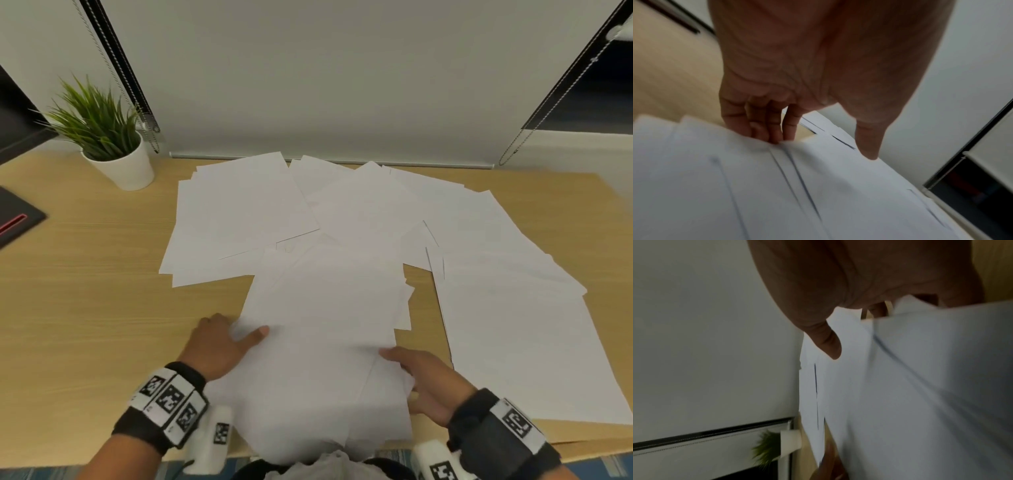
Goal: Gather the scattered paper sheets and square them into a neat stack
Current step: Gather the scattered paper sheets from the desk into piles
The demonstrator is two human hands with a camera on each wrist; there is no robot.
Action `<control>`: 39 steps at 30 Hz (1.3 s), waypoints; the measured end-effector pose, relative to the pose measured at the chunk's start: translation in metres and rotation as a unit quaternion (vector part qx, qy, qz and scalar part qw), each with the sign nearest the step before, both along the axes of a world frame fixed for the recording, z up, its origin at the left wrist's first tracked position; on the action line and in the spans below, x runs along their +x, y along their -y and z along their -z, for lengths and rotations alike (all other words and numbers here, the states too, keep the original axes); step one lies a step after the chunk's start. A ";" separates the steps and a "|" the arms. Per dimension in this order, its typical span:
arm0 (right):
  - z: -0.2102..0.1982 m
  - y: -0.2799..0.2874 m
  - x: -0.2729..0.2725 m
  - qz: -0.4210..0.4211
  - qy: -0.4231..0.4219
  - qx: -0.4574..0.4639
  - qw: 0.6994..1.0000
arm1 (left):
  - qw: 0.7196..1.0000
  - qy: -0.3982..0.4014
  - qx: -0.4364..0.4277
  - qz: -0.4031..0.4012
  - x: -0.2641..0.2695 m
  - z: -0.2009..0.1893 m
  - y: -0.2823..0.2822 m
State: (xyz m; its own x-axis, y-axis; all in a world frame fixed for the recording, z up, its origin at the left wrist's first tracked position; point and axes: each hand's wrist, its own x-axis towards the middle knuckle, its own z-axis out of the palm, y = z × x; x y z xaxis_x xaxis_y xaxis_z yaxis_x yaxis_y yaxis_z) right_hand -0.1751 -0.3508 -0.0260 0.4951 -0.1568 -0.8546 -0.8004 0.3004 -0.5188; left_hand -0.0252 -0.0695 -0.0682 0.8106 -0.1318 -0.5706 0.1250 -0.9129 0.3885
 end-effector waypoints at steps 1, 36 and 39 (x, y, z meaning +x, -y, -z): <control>0.001 -0.006 0.005 -0.006 0.010 0.015 1.000 | 1.000 -0.015 -0.022 0.001 -0.005 0.001 0.008; 0.031 0.019 0.001 -0.258 0.038 -0.459 0.849 | 0.962 -0.057 -0.229 -0.135 0.011 -0.004 0.040; 0.030 0.034 -0.002 -0.191 0.040 -0.460 0.866 | 0.963 -0.071 -0.227 -0.125 0.019 0.001 0.030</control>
